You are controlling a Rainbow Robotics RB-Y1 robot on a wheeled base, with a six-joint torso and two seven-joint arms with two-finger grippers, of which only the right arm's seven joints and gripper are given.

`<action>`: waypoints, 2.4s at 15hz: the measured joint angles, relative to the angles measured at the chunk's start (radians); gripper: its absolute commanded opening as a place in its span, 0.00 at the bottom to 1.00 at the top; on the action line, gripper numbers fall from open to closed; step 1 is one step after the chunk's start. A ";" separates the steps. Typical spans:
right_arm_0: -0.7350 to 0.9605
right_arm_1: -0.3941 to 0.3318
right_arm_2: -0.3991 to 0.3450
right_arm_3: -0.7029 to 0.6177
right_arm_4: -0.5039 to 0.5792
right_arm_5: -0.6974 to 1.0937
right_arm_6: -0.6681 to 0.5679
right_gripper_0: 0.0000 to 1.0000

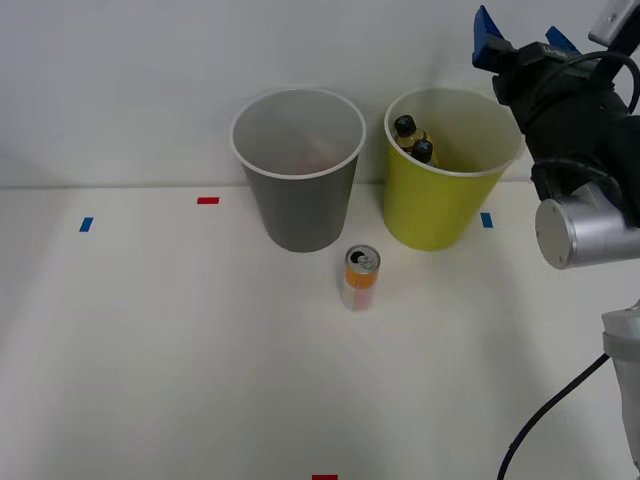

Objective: Put cans in the gray bin, plastic bottles in the light green bin

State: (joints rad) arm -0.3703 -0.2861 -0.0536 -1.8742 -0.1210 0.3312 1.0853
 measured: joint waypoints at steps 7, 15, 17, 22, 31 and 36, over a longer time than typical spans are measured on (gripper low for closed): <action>0.188 -0.020 0.006 -0.188 -0.042 -0.023 0.002 1.00; 0.672 -0.034 0.065 -0.543 -0.038 -0.044 -0.042 1.00; 0.795 -0.049 0.083 -0.570 -0.013 -0.180 -0.056 1.00; 1.184 -0.063 0.142 -0.583 0.023 -0.558 -0.037 1.00; 1.455 0.010 0.185 -0.315 0.074 -1.016 0.148 1.00; 1.508 0.099 0.151 -0.165 0.221 -1.156 -0.001 1.00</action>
State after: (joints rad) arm 1.1373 -0.1870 0.0973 -2.0394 0.0998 -0.8247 1.0843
